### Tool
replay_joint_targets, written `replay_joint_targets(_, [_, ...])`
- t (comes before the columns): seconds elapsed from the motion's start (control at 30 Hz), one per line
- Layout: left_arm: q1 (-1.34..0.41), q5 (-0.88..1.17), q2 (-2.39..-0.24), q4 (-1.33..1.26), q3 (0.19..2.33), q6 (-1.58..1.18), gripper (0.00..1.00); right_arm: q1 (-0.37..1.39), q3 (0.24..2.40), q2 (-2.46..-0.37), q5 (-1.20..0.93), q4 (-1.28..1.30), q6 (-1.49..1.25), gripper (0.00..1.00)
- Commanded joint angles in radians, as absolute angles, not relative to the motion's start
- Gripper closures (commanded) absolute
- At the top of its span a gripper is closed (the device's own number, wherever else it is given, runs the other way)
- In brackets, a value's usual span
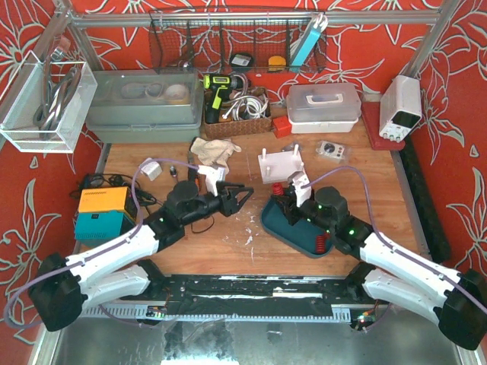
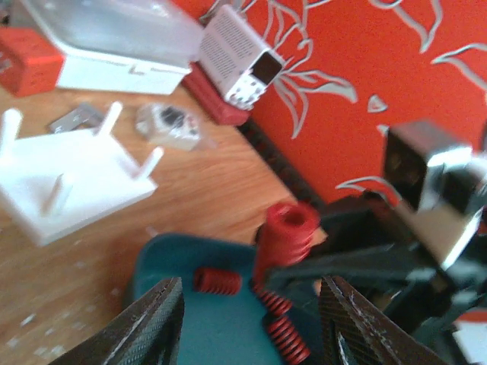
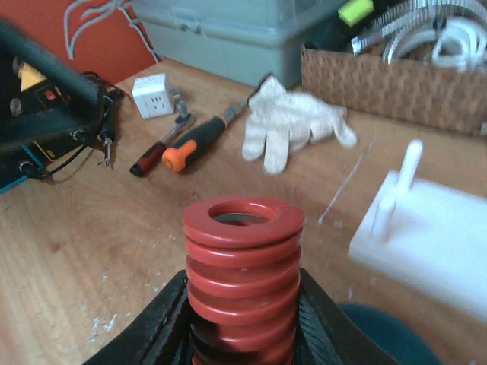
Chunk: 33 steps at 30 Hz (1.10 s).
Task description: Install the large spring
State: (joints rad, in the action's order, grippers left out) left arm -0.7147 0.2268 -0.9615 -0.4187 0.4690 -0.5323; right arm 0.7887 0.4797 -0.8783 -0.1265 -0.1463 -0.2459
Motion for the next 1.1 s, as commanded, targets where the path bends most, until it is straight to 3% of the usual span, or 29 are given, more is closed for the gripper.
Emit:
replay_joint_targets(0.0, [-0.719,0.309,-1.016,-0.227,0.652,-0.592,0.47,0.811,0.404,-0.870,-0.163,-0.429,-0.012,0.94])
replay_joint_targets(0.3, [-0.729,0.378,-1.184,0.033,0.871,-0.495,0.41,0.878,0.340,-0.939,-0.093,-0.614,0.099,0.96])
replay_joint_targets(0.7, [-0.756,0.437,-1.304,0.083,0.958,-0.492,0.54,0.927,0.326,-0.936,-0.024,-0.627,0.144,0.97])
replay_joint_targets(0.87, [-0.757,0.450,-1.312,0.093,0.966,-0.492,0.50,0.930,0.340,-0.956,-0.019,-0.615,0.138,0.97])
replay_joint_targets(1.07, [-0.758,0.428,-1.320,0.099,0.969,-0.485,0.55,0.936,0.348,-0.970,-0.011,-0.605,0.134,0.97])
